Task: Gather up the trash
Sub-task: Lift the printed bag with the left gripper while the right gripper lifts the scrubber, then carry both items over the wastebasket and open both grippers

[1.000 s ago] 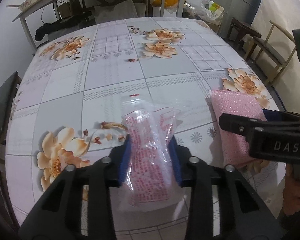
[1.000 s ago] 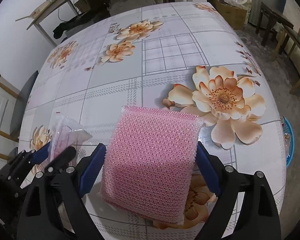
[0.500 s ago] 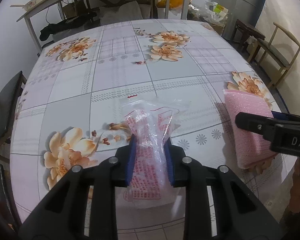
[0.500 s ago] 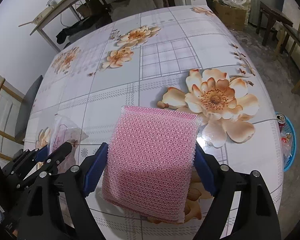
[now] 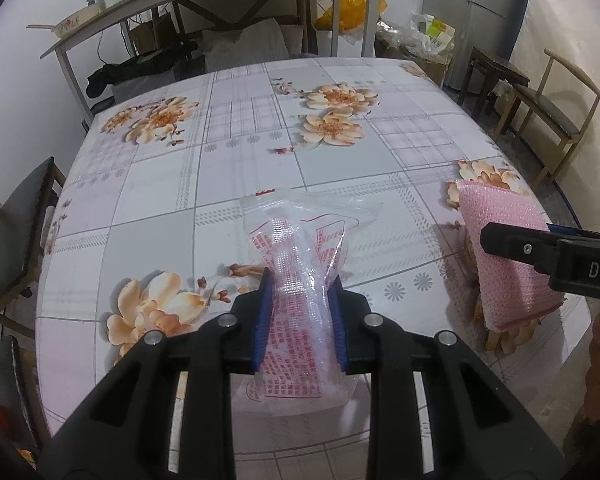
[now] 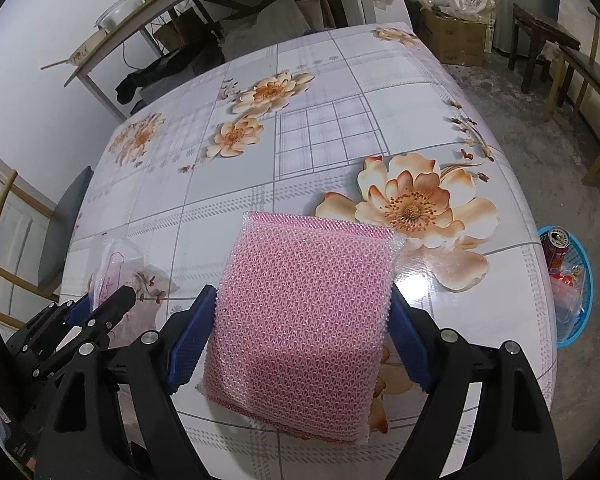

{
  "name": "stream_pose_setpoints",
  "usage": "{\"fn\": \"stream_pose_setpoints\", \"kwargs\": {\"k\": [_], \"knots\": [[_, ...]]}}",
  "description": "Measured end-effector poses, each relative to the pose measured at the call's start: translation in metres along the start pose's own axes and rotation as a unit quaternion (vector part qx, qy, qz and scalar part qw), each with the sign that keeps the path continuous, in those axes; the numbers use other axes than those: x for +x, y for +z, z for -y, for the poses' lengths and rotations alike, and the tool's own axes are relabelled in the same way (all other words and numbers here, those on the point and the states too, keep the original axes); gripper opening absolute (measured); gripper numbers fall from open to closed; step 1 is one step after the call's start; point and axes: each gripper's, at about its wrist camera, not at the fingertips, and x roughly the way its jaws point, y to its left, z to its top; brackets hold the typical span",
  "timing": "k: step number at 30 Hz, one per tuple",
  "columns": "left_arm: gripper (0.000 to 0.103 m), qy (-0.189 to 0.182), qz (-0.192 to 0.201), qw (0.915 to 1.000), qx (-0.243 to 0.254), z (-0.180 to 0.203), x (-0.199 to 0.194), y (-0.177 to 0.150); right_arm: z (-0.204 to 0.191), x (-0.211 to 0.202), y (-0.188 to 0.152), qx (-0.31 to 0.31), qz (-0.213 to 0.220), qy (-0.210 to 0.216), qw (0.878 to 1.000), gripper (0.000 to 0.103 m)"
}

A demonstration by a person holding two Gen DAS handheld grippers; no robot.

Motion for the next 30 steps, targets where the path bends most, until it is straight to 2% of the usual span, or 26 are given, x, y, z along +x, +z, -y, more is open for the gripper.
{"fn": "stream_pose_setpoints", "kwargs": {"k": [14, 22, 25, 27, 30], "knots": [[0.024, 0.005, 0.013, 0.9997, 0.018, 0.016, -0.014, 0.003, 0.021, -0.014, -0.002, 0.027, 0.014, 0.029, 0.999, 0.079], [0.024, -0.004, 0.024, 0.9989, 0.041, 0.040, -0.022, 0.014, 0.057, -0.038, -0.001, 0.072, 0.042, 0.066, 0.994, 0.079], [0.024, -0.027, 0.032, 0.9975, 0.056, 0.057, -0.027, 0.026, 0.091, -0.063, -0.001, 0.108, 0.074, 0.063, 0.989, 0.079], [0.024, -0.059, 0.035, 0.9953, 0.068, 0.074, -0.030, 0.037, 0.122, -0.085, -0.003, 0.140, 0.103, 0.048, 0.984, 0.079], [0.024, -0.114, 0.034, 0.9894, 0.084, 0.102, -0.034, 0.056, 0.180, -0.126, -0.017, 0.205, 0.156, 0.008, 0.966, 0.079]]}}
